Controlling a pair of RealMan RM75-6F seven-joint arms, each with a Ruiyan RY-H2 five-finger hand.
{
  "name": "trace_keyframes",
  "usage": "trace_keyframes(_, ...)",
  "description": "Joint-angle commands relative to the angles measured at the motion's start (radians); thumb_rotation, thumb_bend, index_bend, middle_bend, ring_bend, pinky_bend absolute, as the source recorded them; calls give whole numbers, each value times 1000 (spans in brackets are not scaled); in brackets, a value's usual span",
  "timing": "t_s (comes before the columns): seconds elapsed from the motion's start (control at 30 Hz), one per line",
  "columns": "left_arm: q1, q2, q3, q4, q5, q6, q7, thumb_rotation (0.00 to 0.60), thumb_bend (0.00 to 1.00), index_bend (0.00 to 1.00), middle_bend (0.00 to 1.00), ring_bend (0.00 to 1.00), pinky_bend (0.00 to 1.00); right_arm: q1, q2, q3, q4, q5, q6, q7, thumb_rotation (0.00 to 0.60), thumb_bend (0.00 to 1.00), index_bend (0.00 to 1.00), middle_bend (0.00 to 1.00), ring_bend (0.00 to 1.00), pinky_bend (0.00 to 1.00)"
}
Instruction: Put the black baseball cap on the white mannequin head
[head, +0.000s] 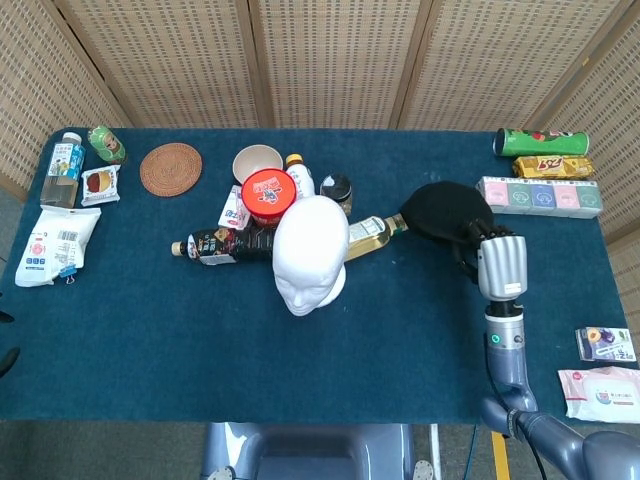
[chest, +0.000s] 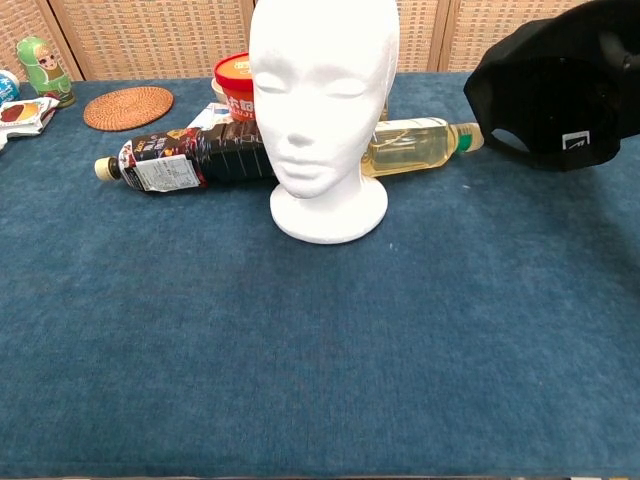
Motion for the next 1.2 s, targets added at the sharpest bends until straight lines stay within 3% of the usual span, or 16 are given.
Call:
trace_keyframes(0.03,-3,-1,-3,-16,-5,-4,13,600,252,387,240,190,250,6,4,9,3,-14,33,21,600,581,844,691,693,693)
trace_keyframes(0.77,-2,11,12,-77,-5,-23,90,600,252,387,240,190,249,102,100,128,-114,-43,170,96,600,590,850,702,715,704)
trace_keyframes(1.2,-8,5,15,-78,-19,-47,91,600,252,387,240,191,249,199,91,153,-189,-80,175,60,600,594,854,708,721,707)
